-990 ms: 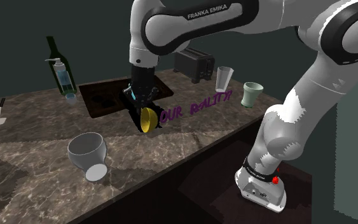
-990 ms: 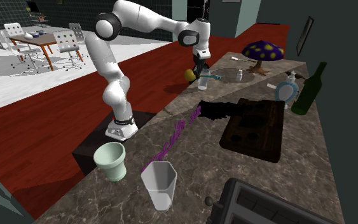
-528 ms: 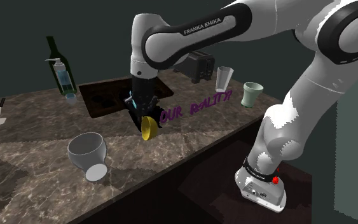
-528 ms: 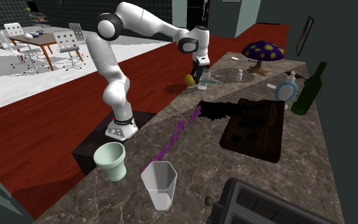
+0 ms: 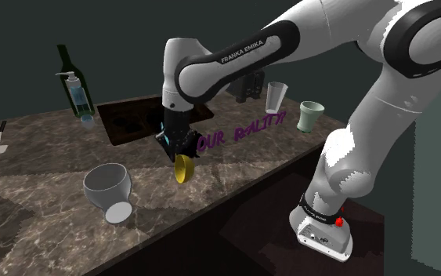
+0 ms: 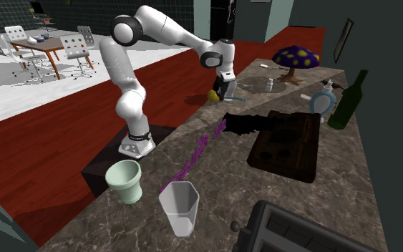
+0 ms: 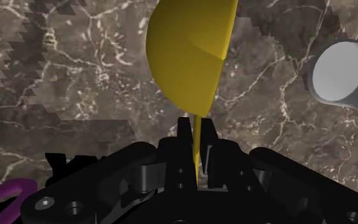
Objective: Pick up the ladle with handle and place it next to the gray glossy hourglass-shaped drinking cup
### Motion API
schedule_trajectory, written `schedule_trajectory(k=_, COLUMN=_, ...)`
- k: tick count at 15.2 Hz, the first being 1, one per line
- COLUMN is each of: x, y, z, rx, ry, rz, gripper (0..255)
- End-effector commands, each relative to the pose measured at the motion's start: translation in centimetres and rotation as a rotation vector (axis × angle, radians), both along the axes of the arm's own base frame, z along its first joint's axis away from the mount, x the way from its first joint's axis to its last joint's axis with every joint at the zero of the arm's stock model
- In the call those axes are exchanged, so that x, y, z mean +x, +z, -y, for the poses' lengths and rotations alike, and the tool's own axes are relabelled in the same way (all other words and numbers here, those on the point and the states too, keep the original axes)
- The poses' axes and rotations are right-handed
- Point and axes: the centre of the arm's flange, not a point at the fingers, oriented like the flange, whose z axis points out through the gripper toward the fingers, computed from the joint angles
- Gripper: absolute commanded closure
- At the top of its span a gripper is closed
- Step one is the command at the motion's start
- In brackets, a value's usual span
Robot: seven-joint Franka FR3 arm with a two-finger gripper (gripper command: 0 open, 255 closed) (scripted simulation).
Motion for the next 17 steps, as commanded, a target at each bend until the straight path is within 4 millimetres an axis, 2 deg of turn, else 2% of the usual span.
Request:
schedule_trajectory(k=1, x=0.0, y=-1.1, z=0.0, rx=0.000, ry=0.000, rz=0.000, gripper=255)
schedule_trajectory(k=13, x=0.0, y=-7.4, z=0.0, rx=0.000, ry=0.000, rz=0.000, gripper=255)
schedule_trajectory(k=17, x=0.0, y=-7.7, z=0.0, rx=0.000, ry=0.000, rz=0.001, gripper=255)
